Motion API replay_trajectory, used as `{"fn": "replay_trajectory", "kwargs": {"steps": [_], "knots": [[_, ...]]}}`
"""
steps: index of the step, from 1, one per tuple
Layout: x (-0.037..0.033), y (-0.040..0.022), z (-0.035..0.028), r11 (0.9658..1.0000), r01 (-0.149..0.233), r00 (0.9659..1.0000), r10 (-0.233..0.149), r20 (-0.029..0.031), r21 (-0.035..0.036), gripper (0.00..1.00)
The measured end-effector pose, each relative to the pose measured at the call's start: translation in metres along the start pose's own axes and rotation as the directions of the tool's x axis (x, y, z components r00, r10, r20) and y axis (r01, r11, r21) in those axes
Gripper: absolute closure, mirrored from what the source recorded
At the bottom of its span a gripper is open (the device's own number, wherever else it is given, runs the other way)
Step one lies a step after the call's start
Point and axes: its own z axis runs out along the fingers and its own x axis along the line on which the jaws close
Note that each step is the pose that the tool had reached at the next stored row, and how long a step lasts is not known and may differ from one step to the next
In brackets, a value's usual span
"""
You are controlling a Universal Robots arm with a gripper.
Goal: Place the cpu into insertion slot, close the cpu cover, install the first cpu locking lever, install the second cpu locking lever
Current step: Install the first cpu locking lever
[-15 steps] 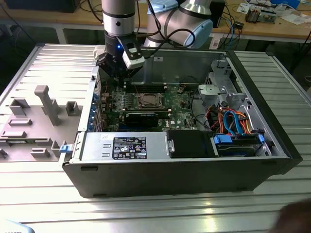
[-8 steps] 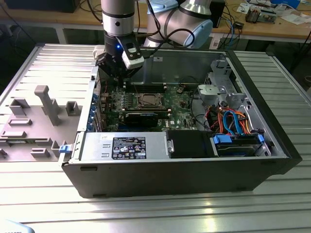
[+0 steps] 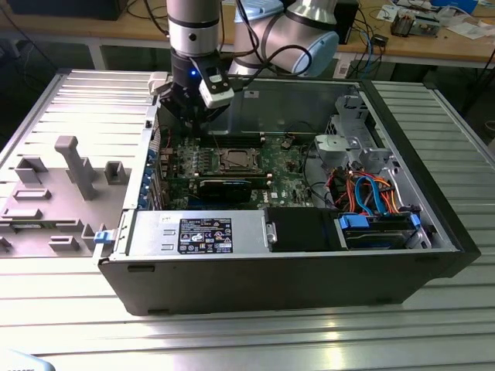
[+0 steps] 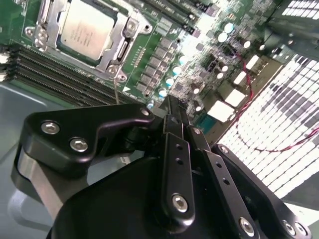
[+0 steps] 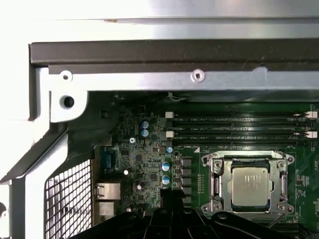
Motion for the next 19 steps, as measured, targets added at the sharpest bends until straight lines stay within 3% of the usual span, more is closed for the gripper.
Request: {"fn": "replay_trajectory", "kwargs": {"steps": [4, 9, 14, 19], "knots": [[-0.0036, 0.0094, -0.0001, 1.0, 0.001, 1.0, -0.001, 0.0, -0.0039, 0.89], [-0.0063, 0.0169, -0.0001, 1.0, 0.002, 1.0, -0.002, 0.0, -0.0062, 0.89], [-0.0118, 0.0223, 0.0, 1.0, 0.003, 1.0, -0.003, -0.0004, -0.0061, 0.89], [-0.0146, 0.0233, -0.0001, 1.0, 0.003, 1.0, -0.003, -0.0005, -0.0062, 0.89]]}}
